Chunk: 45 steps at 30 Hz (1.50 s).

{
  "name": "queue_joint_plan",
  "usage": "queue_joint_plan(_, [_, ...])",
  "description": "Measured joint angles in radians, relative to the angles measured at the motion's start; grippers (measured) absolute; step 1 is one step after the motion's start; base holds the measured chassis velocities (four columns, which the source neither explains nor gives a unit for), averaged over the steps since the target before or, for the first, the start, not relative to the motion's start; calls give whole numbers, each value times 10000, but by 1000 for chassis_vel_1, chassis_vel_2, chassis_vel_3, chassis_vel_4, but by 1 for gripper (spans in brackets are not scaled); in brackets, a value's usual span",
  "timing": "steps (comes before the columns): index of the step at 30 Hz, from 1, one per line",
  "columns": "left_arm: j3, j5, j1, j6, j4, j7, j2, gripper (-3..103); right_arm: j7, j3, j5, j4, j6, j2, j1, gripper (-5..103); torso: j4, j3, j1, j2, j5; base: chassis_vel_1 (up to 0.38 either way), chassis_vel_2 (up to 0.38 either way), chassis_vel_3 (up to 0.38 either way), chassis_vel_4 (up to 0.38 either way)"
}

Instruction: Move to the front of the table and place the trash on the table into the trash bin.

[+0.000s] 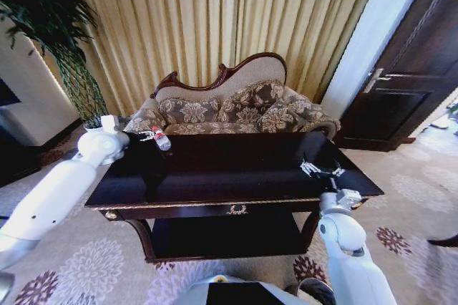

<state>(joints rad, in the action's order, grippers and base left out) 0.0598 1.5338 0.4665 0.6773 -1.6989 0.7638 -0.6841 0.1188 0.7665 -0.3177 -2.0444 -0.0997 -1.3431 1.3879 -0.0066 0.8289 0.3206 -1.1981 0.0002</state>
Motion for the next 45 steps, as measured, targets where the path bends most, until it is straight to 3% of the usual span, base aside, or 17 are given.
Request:
queue_joint_plan(5, [-292,142,-476,-89,580,971,-588,100,0,-30,75,59,7,-80,42,100,1,0,0,0,-2,0,0,0,0])
queue_joint_plan(24, [-802,515,-1703,-414,1897,1799,-1738,100,0,-30,263,101,137,-155,178,100,0,0,0,0,-1,0,0,0,0])
queue_joint_plan(31, [-962,1011,-1967,-593,2278,3323,-2437,100,-1,-121,296,70,122,-103,158,100,0,0,1,1,-2,0,0,0,0])
queue_joint_plan(45, [-963,1472,-2352,-815,3080,4117,-3375,100,-1,-167,375,125,126,-201,151,100,0,0,0,0,-2,0,0,0,0])
